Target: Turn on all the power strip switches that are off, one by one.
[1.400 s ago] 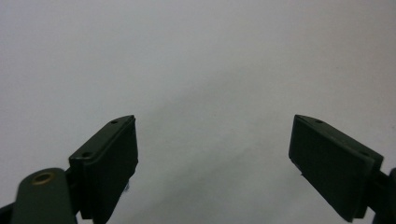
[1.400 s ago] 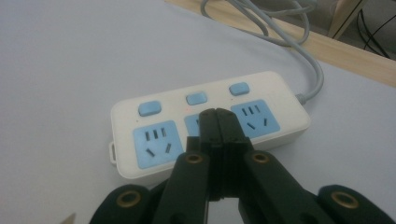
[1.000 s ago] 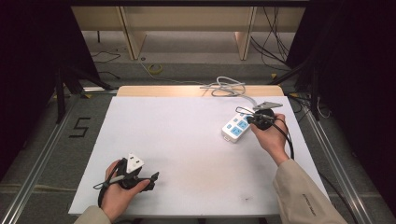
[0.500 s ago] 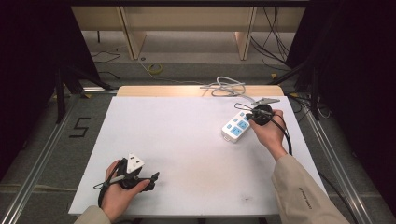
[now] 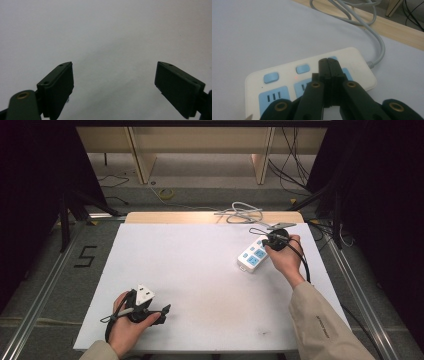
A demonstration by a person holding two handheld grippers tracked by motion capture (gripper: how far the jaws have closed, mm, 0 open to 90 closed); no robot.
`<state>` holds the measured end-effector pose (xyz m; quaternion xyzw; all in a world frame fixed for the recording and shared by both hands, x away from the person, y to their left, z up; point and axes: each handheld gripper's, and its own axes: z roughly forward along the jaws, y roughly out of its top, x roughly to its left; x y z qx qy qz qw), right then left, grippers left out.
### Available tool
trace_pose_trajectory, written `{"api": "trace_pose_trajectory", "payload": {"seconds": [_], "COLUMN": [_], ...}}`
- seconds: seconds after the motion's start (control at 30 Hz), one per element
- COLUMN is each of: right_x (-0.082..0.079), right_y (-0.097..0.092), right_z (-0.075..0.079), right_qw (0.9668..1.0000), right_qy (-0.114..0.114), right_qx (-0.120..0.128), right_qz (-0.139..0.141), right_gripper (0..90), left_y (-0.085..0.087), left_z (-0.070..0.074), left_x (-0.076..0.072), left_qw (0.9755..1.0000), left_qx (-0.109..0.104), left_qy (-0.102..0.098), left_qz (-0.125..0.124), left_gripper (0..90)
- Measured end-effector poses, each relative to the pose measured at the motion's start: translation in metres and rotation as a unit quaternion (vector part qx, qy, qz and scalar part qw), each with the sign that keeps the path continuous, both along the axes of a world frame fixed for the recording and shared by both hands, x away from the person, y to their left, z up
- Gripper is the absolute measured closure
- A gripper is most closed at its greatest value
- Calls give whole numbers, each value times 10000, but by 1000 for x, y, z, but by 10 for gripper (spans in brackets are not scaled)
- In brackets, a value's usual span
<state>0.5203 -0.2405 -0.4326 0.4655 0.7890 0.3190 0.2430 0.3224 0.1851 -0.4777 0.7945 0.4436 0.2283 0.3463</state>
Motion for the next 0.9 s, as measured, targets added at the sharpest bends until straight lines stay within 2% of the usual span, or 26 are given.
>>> {"api": "trace_pose_trajectory", "payload": {"seconds": [0.4,0.9], "right_x": [16,29], "right_y": [1,6], "right_z": [-4,-8], "right_qw": [9998,9997], "right_qy": [143,196], "right_qx": [-20,-7], "right_qz": [-97,-135], "right_gripper": [900,900], "left_y": [0,0], "left_z": [0,0], "left_x": [0,0], "left_qw": [10000,10000], "left_qx": [-3,0], "left_qy": [-1,-6], "left_qz": [-6,-13], "left_gripper": [153,153]}}
